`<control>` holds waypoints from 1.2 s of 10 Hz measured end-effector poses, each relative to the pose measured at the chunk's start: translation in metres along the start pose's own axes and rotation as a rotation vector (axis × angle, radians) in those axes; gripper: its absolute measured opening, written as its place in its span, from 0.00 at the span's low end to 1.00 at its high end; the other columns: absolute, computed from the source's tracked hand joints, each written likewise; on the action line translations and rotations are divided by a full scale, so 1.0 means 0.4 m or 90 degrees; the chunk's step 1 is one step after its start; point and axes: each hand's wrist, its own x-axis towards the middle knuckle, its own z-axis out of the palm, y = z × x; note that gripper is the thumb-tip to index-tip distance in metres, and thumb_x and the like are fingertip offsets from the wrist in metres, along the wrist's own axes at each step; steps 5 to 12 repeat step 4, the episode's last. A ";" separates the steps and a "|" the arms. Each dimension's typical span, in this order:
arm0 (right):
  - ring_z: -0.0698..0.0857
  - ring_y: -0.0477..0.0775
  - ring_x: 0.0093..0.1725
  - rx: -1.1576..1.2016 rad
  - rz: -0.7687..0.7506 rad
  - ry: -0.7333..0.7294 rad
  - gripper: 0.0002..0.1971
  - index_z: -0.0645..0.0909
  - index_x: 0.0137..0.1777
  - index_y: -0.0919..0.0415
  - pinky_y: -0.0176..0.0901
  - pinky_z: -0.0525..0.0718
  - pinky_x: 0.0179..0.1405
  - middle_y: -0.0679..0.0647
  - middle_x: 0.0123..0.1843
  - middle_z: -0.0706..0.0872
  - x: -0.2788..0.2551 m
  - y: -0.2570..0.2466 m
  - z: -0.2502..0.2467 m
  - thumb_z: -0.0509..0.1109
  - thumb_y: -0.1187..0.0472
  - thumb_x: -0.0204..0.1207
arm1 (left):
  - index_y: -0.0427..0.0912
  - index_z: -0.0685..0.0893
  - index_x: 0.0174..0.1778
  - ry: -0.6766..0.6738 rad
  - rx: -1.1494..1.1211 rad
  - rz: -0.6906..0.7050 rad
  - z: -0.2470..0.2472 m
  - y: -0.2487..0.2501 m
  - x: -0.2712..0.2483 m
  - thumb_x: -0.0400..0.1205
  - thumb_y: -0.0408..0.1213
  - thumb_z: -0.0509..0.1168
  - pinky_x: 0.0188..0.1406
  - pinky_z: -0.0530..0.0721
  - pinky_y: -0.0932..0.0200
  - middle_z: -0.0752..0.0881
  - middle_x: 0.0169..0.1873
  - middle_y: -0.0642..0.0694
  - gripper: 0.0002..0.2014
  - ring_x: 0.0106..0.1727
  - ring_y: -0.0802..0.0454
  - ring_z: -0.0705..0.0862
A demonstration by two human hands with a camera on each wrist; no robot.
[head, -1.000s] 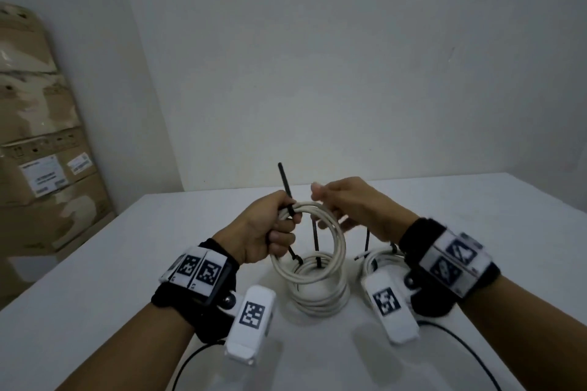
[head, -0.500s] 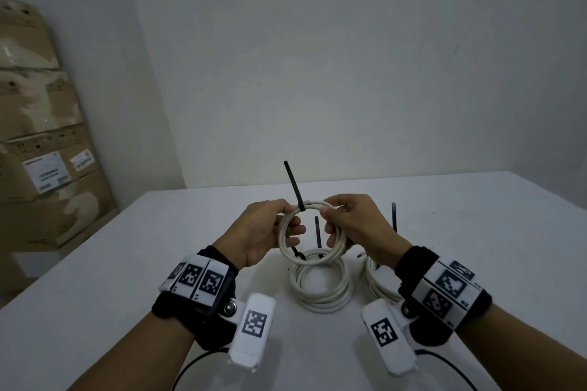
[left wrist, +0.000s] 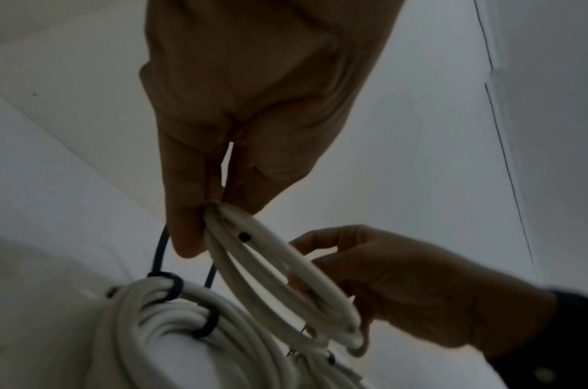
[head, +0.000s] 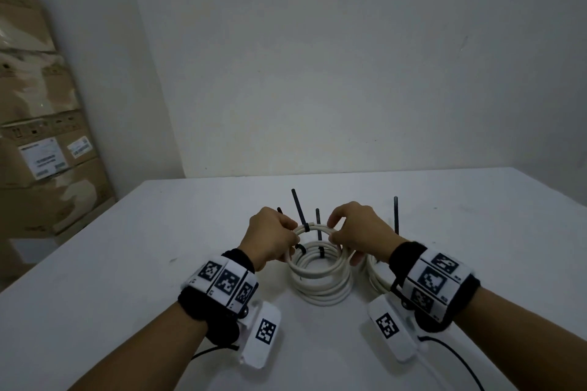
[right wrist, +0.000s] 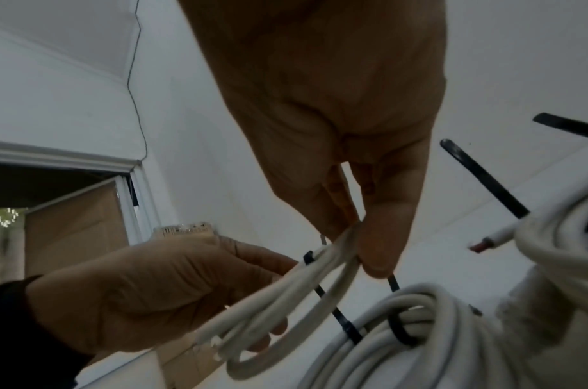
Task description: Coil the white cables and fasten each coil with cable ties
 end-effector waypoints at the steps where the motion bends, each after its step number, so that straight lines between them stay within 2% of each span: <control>1: 0.85 0.57 0.24 -0.072 0.007 -0.019 0.08 0.82 0.51 0.65 0.43 0.86 0.19 0.59 0.37 0.85 0.016 -0.003 0.002 0.68 0.73 0.74 | 0.30 0.88 0.53 -0.012 0.087 0.016 0.025 -0.017 0.020 0.74 0.24 0.73 0.27 0.88 0.57 0.88 0.45 0.35 0.12 0.30 0.47 0.86; 2: 0.86 0.60 0.29 -0.120 0.016 -0.033 0.08 0.81 0.51 0.65 0.48 0.89 0.25 0.59 0.36 0.82 0.029 0.000 0.007 0.66 0.73 0.74 | 0.31 0.89 0.46 -0.019 0.145 0.030 0.043 -0.034 0.035 0.74 0.23 0.72 0.29 0.90 0.54 0.87 0.41 0.36 0.07 0.32 0.44 0.87; 3: 0.83 0.57 0.38 -0.197 -0.009 -0.040 0.11 0.82 0.56 0.69 0.31 0.80 0.18 0.56 0.35 0.80 0.042 0.011 0.026 0.63 0.73 0.75 | 0.37 0.86 0.35 -0.023 0.206 0.065 0.057 -0.059 0.058 0.72 0.22 0.69 0.30 0.86 0.54 0.81 0.32 0.40 0.06 0.31 0.46 0.82; 4: 0.82 0.57 0.41 -0.253 -0.016 -0.035 0.12 0.80 0.58 0.71 0.36 0.83 0.31 0.59 0.42 0.80 0.048 0.014 0.030 0.61 0.73 0.76 | 0.45 0.78 0.33 -0.010 0.269 0.080 0.062 -0.072 0.079 0.71 0.24 0.70 0.35 0.79 0.56 0.77 0.32 0.45 0.11 0.34 0.50 0.76; 12: 0.82 0.57 0.41 -0.253 -0.016 -0.035 0.12 0.80 0.58 0.71 0.36 0.83 0.31 0.59 0.42 0.80 0.048 0.014 0.030 0.61 0.73 0.76 | 0.45 0.78 0.33 -0.010 0.269 0.080 0.062 -0.072 0.079 0.71 0.24 0.70 0.35 0.79 0.56 0.77 0.32 0.45 0.11 0.34 0.50 0.76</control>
